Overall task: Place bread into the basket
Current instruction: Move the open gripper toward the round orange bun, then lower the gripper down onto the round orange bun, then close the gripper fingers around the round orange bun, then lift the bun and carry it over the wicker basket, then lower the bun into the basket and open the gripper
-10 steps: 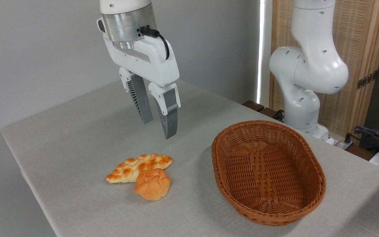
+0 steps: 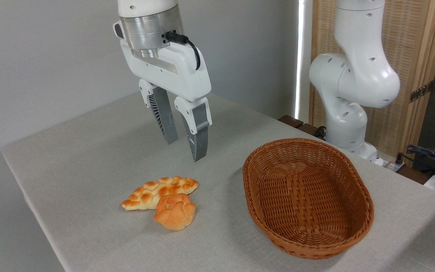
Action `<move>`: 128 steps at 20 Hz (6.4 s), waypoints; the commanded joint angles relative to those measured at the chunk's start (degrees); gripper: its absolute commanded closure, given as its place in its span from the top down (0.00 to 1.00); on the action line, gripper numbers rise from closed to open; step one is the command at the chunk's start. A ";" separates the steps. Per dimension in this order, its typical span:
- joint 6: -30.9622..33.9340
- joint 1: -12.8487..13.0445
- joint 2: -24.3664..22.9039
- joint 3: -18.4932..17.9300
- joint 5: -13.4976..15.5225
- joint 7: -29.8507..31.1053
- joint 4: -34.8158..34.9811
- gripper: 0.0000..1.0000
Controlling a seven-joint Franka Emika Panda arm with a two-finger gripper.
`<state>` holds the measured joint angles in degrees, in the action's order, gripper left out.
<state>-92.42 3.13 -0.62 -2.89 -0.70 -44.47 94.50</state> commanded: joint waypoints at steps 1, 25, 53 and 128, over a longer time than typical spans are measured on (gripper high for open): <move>0.67 0.12 -0.09 -0.36 1.31 -1.14 -0.46 1.00; -26.12 -1.02 3.07 7.55 0.96 1.23 18.25 1.00; -30.89 -1.37 5.19 7.11 -3.08 0.53 21.78 0.47; -7.95 7.86 -7.12 -22.78 -14.86 -52.21 25.91 1.00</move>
<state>-99.84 10.21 -7.40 -25.28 -15.22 -97.06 120.40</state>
